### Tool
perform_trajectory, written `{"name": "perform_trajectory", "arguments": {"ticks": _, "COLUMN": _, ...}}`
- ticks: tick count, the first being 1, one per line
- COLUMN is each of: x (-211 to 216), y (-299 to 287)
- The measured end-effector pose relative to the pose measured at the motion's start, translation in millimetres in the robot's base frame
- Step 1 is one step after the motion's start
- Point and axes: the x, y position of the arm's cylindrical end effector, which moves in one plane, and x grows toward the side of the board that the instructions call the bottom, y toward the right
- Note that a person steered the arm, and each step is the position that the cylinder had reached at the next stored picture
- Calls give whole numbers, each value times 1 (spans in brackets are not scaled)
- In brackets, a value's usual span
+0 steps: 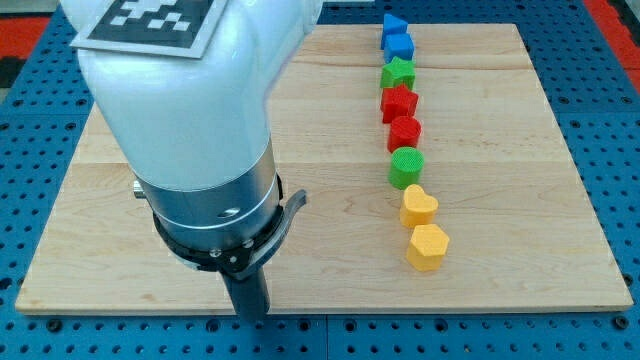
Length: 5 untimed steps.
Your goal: Move your arm towards the bottom of yellow hexagon
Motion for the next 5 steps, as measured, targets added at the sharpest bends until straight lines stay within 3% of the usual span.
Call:
{"name": "perform_trajectory", "arguments": {"ticks": 4, "x": -4, "y": 6}}
{"name": "perform_trajectory", "arguments": {"ticks": 5, "x": -1, "y": 49}}
